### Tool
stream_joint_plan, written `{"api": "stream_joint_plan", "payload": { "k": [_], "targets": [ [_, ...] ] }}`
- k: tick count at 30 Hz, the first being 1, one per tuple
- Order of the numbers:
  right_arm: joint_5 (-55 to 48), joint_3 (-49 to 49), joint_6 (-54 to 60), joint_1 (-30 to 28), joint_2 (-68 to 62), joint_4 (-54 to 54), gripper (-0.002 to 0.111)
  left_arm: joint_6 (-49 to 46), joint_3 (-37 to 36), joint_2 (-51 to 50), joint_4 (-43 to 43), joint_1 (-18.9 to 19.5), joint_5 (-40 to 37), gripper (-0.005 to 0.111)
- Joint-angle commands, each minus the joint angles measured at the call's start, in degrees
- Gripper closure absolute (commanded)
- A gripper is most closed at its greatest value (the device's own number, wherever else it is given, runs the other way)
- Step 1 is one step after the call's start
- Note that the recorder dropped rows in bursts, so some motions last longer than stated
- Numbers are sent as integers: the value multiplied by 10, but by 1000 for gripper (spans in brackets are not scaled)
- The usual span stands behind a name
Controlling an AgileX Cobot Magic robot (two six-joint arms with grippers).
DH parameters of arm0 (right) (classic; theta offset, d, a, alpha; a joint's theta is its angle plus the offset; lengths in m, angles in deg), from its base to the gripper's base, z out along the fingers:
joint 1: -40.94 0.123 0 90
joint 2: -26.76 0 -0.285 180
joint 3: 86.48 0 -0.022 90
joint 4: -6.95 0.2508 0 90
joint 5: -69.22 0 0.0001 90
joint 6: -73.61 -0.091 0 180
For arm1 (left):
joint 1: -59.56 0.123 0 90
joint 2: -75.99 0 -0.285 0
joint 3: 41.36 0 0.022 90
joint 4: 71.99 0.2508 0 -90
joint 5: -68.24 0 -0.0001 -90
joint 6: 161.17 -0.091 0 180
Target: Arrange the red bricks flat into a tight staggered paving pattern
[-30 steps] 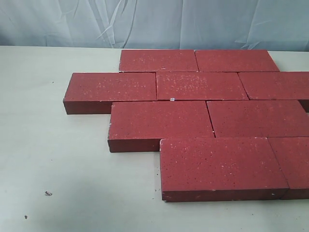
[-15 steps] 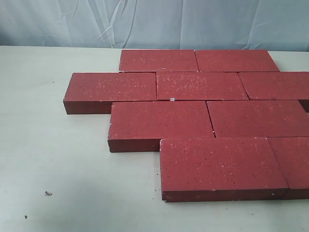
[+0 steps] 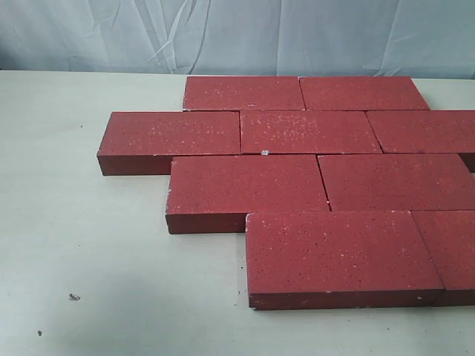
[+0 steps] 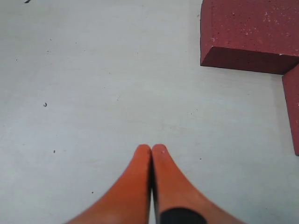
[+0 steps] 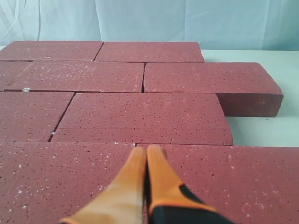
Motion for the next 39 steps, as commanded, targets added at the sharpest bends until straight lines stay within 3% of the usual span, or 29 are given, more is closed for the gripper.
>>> {"api": "stream_joint_plan", "payload": {
  "k": [1,33,39],
  "targets": [
    [8,1,0,-3,4,-5,109,1,-3,0,4,1,7,107],
    [9,1,0,-3,4,-3,109,1,-3,0,4,1,7,107],
    [9,1,0,-3,4,-3,109,1,-3,37,9,1,9,107]
  ]
}}
